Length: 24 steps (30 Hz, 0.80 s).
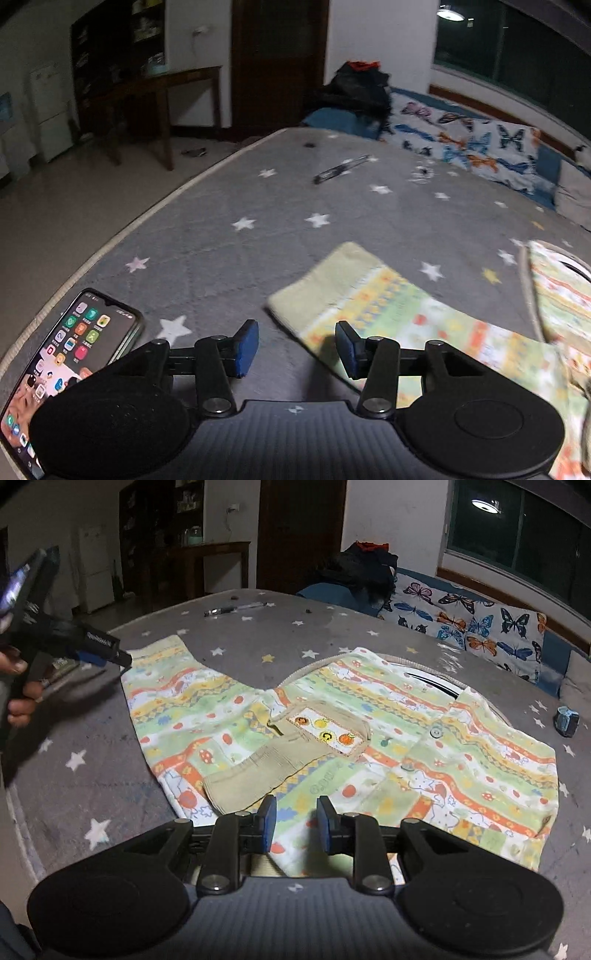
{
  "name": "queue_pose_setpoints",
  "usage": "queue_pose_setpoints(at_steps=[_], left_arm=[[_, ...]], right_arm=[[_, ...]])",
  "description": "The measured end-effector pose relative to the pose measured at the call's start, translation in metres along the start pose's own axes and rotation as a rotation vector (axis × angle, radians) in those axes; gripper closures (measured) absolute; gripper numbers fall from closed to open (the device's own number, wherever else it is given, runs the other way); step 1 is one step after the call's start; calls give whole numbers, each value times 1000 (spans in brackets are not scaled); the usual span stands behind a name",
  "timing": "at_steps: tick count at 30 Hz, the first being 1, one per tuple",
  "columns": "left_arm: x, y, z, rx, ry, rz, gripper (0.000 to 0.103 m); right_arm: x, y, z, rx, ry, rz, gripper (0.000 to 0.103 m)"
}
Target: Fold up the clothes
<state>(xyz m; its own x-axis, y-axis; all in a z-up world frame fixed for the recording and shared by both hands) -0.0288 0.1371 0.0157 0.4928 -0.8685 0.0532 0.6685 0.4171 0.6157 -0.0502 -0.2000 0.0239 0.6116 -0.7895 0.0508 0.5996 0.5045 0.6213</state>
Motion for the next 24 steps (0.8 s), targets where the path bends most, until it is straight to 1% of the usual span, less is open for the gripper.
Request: queue_pose_setpoints(at_steps=[2, 5, 6, 7, 8, 9, 10, 12, 13, 15, 18, 21, 24], left_arm=[[-4, 2, -5, -4, -7, 21, 54], [-1, 5, -6, 5, -14, 15, 56], [0, 5, -7, 10, -12, 11, 60], [2, 6, -7, 17, -11, 6, 74], [3, 7, -8, 18, -23, 4, 85], [4, 7, -8, 16, -40, 5, 91], [5, 8, -7, 13, -60, 12, 94], [11, 9, 3, 28, -93, 14, 95], [16, 10, 11, 43, -117, 8, 95], [31, 13, 33, 79, -194, -17, 95], [63, 14, 70, 127, -305, -92, 95], [101, 9, 102, 142, -441, -172, 95], [145, -2, 127, 137, -570, -272, 95]], right_arm=[[3, -1, 6, 6, -3, -12, 79], [8, -2, 12, 13, -9, -31, 78], [9, -3, 14, 16, -10, -39, 78], [11, -4, 16, 19, -11, -47, 78], [12, -5, 18, 23, -12, -54, 78], [13, -6, 19, 26, -13, -62, 78], [15, -7, 21, 29, -14, -70, 78], [17, -9, 24, 36, -19, -83, 78], [18, -11, 26, 40, -24, -91, 78], [22, -14, 32, 51, -34, -106, 78], [33, -21, 40, 65, -51, -145, 78], [46, -29, 46, 73, -71, -189, 78], [57, -37, 51, 78, -89, -224, 78]])
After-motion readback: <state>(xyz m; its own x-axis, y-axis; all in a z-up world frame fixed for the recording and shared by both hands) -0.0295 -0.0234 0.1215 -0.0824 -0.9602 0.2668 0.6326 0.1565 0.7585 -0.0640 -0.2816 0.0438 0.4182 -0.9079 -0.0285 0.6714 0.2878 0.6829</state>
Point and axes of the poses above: each gripper's, at about its wrist camera, not at the fingertips, and z roughly against the way its jaws point, x to its right, y to its top, the point moved 1 cm from there along -z, roughly the way its jaws point, and after that the axes turned 8 degrees about -x, right-handed, at the moved point
